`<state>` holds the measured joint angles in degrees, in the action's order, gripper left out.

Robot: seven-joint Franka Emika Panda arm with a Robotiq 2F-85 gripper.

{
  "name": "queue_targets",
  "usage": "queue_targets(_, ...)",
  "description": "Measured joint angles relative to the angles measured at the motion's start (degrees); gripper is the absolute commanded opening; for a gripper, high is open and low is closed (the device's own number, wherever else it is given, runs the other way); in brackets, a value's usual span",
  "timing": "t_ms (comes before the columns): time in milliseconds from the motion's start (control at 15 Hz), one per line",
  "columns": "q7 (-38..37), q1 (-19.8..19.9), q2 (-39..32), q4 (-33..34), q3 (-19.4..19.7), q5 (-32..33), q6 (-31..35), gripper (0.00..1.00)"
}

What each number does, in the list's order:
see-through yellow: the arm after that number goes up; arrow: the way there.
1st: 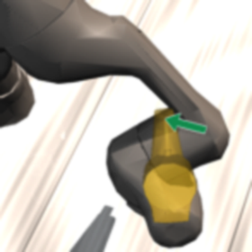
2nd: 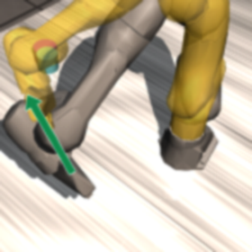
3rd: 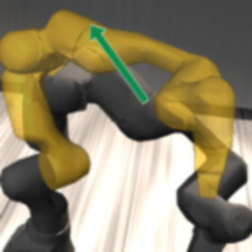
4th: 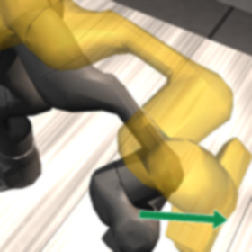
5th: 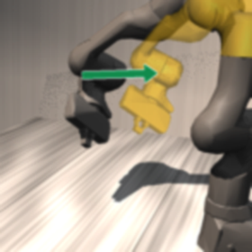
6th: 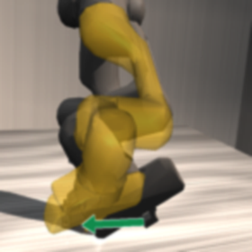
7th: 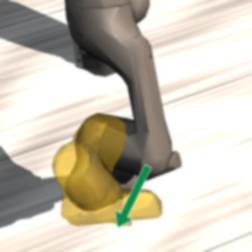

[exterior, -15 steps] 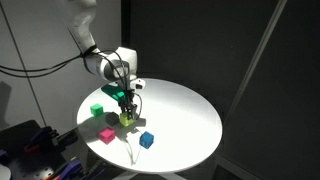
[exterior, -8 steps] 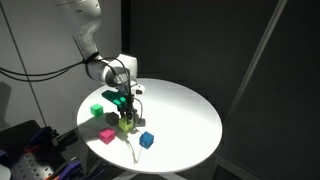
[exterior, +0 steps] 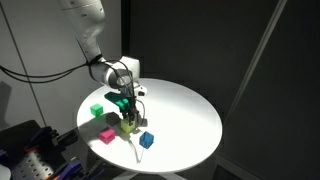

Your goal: Move the yellow cube from the right and back to the left

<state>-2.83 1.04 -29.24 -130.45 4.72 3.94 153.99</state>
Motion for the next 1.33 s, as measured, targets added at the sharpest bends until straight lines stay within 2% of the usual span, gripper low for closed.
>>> queue_targets(133, 0.22, 0.09, -0.39, 0.25, 0.0, 0.0, 0.0, 0.76)
queue_targets(200, 0.34, 0.12, -0.56, 0.31, 0.0, 0.0, 0.0, 0.81)
queue_targets(333, 0.56, 0.16, -0.78, 0.37, 0.0, 0.0, 0.0, 0.99)
queue_targets(1333, 0.71, 0.22, -0.07, 0.38, -0.11, -0.71, -0.78, 1.0)
